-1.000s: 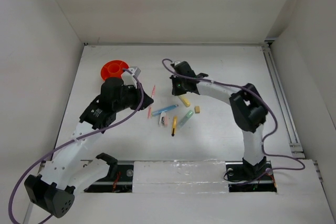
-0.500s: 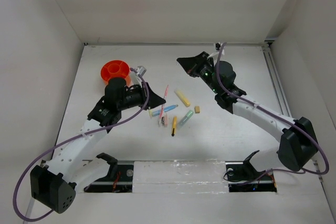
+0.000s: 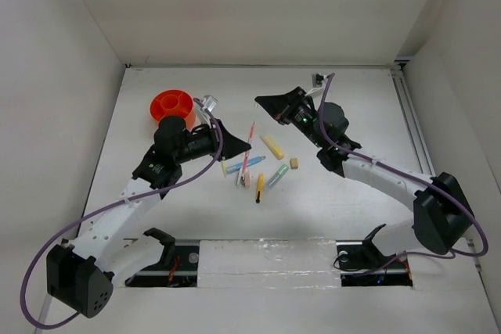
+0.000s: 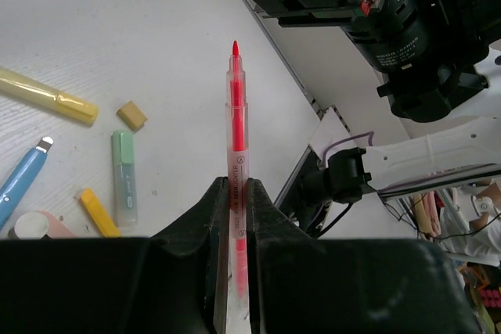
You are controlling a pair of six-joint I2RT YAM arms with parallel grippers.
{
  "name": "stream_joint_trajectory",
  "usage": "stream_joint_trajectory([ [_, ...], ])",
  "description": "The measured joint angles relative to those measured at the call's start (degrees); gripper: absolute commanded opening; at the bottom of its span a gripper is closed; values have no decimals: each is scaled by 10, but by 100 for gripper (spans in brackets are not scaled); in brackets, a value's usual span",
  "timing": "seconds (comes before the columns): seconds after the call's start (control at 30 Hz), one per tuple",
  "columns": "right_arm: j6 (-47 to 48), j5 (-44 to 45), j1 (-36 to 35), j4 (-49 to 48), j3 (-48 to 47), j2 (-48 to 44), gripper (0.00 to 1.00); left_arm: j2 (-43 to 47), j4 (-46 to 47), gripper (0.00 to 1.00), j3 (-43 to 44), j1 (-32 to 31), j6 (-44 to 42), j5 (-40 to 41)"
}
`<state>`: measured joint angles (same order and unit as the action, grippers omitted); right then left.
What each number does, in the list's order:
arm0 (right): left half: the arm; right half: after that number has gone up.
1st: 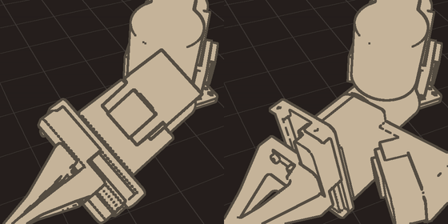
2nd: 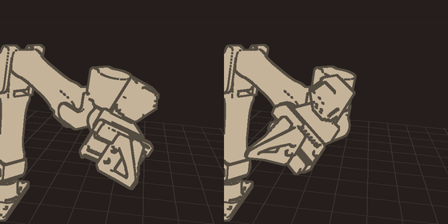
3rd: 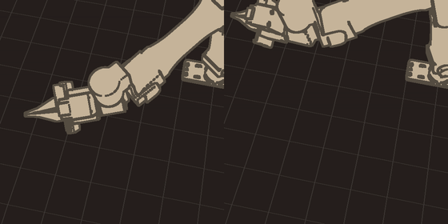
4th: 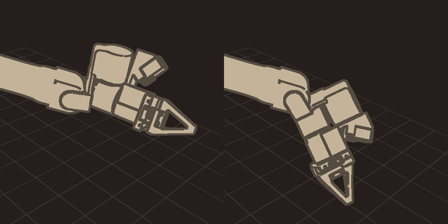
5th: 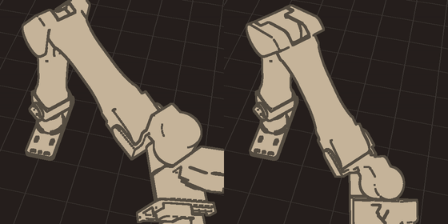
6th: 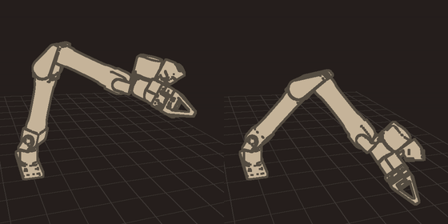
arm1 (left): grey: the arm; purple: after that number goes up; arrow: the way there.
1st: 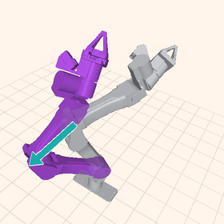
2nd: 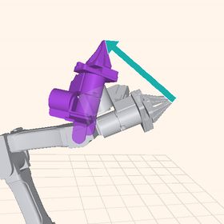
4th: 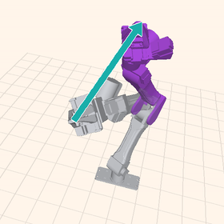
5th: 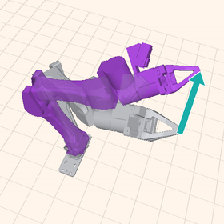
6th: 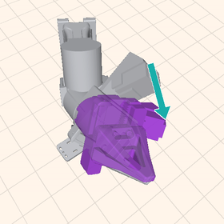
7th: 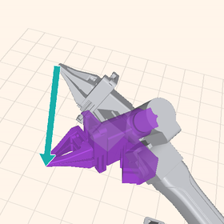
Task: Sort the stationery into containers
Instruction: Close the pen cap on the pen.
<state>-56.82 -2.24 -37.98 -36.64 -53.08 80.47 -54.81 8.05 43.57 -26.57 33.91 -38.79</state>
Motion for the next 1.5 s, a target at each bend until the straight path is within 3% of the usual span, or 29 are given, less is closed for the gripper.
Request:
stream_joint_trajectory([
  [1.5, -3, -34, -22, -46, 27, 10, 0, -6, 7, 0, -5, 0, 7, 32],
])
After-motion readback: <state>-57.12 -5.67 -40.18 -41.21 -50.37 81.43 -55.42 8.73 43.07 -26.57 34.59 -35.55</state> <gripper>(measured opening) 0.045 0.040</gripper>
